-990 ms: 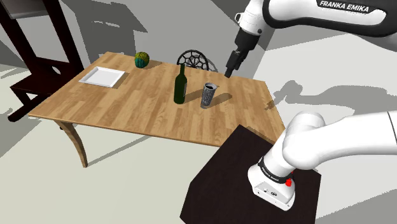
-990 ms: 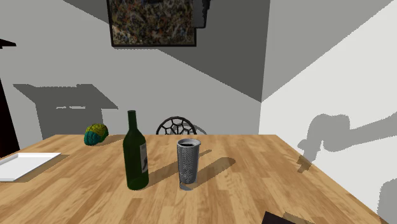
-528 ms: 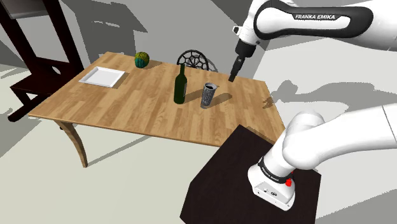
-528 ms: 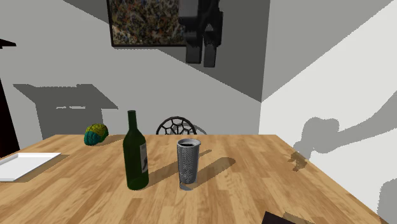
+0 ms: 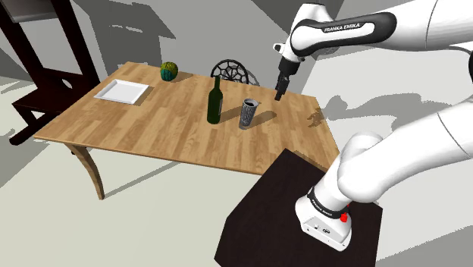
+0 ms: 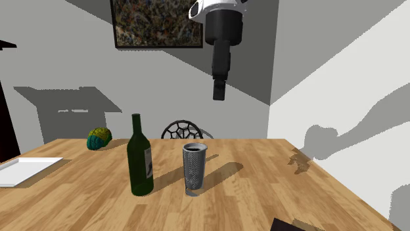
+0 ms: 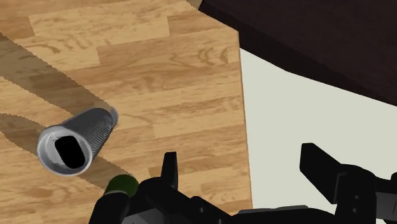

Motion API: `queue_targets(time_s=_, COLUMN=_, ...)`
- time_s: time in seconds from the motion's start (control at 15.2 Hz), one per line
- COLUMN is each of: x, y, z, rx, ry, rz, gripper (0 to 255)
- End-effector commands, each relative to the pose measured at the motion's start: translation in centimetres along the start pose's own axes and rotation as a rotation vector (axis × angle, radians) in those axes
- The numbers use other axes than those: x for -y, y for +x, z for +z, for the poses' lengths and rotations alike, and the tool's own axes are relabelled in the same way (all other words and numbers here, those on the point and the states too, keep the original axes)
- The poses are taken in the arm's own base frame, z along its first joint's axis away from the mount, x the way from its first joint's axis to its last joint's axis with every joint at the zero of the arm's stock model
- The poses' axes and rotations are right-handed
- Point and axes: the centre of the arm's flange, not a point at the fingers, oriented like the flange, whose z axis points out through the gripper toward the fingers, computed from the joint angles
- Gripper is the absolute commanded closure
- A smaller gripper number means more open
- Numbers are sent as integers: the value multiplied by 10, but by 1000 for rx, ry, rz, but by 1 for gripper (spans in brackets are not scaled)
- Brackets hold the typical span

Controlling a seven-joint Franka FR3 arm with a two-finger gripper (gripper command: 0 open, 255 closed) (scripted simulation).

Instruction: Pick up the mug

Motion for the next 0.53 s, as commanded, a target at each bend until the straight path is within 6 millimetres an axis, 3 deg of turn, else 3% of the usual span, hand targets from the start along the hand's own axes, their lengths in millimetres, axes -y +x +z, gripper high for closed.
queue_targets(time_s=0.0, x=-24, y=-1, z=15, rx=8, ry=0, rz=-55, gripper=0)
queue_targets(time_s=0.46, x=-101, y=6, z=66, rx=33, ry=8, rz=-230, gripper=0)
